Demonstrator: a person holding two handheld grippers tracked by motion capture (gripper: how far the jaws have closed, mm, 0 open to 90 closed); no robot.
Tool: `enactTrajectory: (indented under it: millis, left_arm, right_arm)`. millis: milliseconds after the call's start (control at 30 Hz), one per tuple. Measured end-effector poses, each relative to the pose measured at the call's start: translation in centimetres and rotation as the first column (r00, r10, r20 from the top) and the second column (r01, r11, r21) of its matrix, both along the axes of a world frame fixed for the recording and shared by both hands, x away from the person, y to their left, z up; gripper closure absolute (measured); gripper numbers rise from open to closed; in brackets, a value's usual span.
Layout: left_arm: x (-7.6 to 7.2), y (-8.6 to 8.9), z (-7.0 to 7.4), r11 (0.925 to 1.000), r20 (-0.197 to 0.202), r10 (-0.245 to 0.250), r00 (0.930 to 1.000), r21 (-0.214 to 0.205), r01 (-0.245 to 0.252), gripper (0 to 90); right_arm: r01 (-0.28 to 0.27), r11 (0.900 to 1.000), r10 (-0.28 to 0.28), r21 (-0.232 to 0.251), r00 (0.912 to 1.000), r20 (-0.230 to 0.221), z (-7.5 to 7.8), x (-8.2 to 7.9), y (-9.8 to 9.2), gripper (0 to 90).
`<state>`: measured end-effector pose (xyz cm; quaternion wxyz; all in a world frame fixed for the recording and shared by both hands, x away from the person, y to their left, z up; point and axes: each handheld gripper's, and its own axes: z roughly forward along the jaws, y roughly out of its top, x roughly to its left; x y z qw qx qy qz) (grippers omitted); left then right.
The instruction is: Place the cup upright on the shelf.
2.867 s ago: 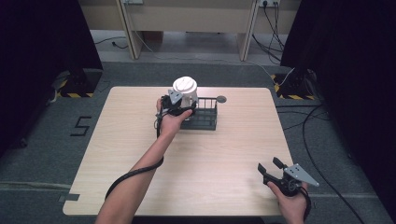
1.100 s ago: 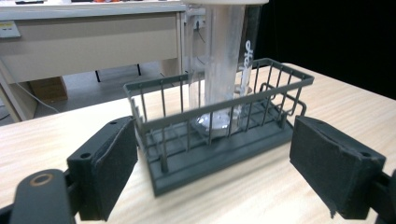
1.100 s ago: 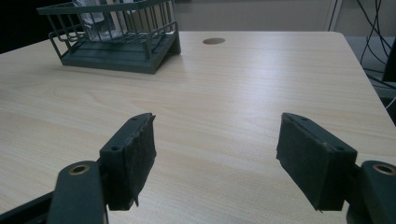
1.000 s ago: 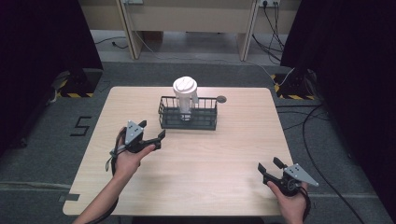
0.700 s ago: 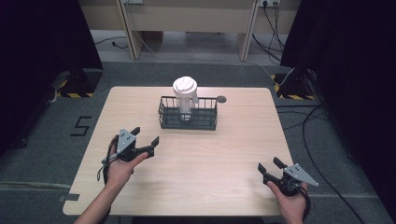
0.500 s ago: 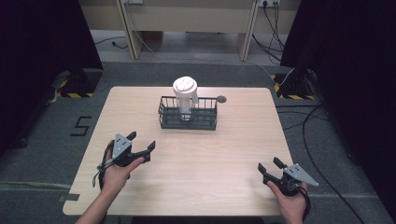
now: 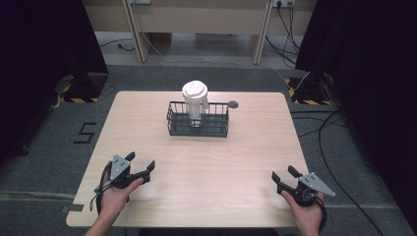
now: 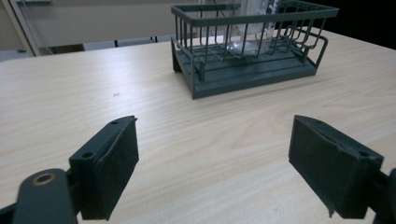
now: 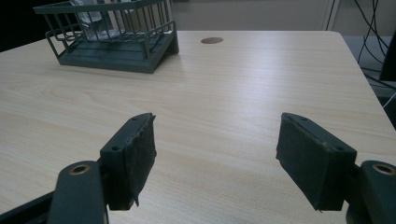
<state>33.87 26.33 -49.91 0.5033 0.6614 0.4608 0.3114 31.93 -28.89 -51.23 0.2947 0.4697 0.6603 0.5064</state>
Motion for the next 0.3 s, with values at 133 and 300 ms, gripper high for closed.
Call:
enactTrajectory:
  millis: [133,300]
  left_arm:
    - [-0.23,0.26,-0.38,0.9998,-0.005,0.014,0.9999,-0.015,-0.014,16.0]
    - [-0.37,0.31,-0.48,0.9997,0.002,0.022,0.9998,-0.011,-0.022,16.6]
  right_arm:
    - [-0.001,1.0,0.001,-0.002,1.0,0.0,0.0,0.0,0.02,28.7]
    - [-0.005,1.0,0.005,-0.002,1.0,0.0,-0.01,0.02,0.03,28.7]
